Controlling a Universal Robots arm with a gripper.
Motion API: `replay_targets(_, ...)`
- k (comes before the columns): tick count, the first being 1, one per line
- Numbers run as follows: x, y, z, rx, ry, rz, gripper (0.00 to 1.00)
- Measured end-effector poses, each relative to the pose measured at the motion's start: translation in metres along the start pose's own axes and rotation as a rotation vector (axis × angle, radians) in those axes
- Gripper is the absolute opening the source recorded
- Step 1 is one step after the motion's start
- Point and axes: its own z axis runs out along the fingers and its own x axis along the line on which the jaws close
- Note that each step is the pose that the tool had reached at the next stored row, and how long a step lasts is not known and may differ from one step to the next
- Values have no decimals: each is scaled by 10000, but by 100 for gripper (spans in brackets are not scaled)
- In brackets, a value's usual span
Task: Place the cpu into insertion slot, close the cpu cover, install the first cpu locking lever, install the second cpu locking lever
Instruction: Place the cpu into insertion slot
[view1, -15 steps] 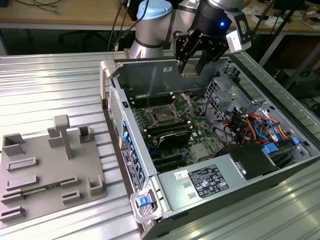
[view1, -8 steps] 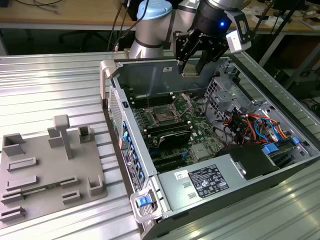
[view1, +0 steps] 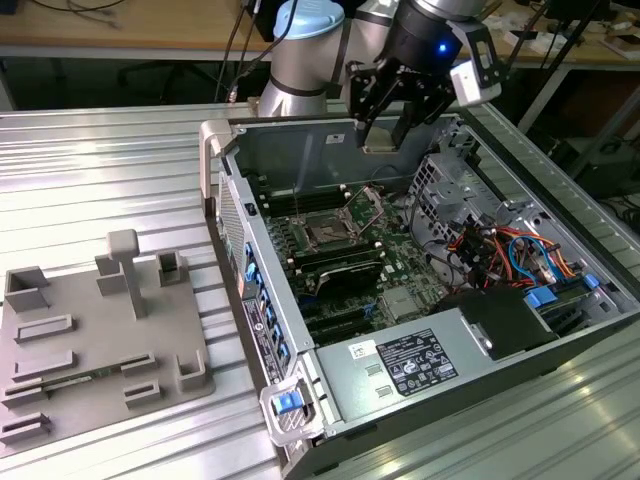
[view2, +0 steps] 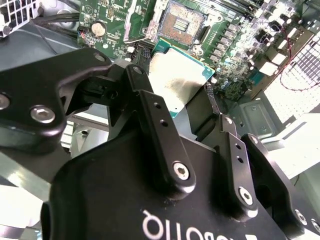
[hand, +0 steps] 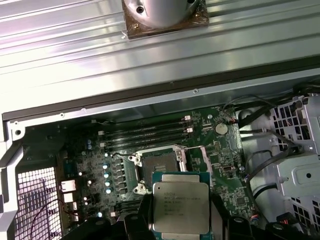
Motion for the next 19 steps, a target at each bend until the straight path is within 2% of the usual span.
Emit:
replay_targets(7,21,-4,2,-9,-40,438,55)
replay_targets(9,36,-7,3,-14,-63,704,55)
replay_targets(19,67,-13,7,-26,-117,1310,55)
